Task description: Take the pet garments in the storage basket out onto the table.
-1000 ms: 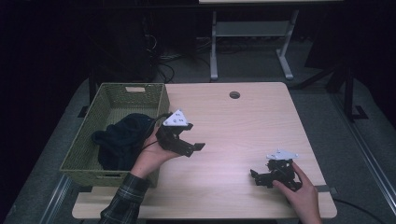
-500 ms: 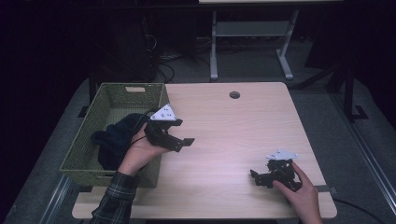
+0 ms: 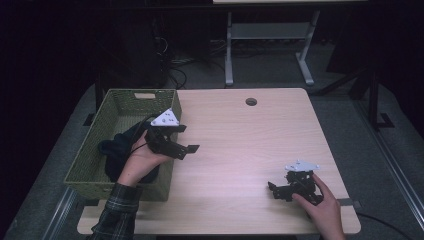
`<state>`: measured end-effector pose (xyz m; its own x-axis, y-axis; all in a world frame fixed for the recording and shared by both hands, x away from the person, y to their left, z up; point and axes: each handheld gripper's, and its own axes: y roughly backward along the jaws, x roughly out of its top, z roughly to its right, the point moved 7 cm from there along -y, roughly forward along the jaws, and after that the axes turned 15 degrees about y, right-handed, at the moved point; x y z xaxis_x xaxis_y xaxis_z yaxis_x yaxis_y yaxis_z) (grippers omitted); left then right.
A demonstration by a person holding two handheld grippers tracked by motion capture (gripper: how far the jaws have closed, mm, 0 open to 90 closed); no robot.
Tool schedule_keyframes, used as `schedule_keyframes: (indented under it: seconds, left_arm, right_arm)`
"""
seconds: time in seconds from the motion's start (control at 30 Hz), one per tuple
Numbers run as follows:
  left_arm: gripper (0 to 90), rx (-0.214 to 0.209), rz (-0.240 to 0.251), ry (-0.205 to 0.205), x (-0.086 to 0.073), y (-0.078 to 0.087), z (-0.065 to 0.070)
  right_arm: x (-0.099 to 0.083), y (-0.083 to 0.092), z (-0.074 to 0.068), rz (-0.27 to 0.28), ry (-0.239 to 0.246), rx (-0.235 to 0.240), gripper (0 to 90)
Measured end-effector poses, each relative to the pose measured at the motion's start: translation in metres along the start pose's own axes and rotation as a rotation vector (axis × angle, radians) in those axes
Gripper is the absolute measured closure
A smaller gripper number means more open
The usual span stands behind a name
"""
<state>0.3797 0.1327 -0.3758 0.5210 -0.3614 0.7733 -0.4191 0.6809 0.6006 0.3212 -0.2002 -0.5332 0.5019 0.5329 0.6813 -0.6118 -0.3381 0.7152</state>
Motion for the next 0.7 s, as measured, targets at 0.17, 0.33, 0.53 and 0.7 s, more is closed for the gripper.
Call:
schedule_keyframes:
  seconds: [0.17,0.33,0.53,0.7]
  left_arm:
    - [15.9,0.014,0.001,0.005,-0.001,0.007,-0.006]
    - [15.9,0.034,0.004,0.017,-0.002,0.016,-0.014]
    - [15.9,0.055,0.002,0.025,-0.004,0.023,-0.022]
    - [15.9,0.076,-0.002,0.031,-0.006,0.03,-0.028]
  right_arm:
    - [0.0,0.0,0.0,0.0,-0.001,0.0,0.4]
    - [0.0,0.0,0.0,0.0,0.0,0.0,0.4]
    - [0.0,0.0,0.0,0.0,0.0,0.0,0.4]
    - [0.0,0.0,0.0,0.001,-0.003,-0.001,0.4]
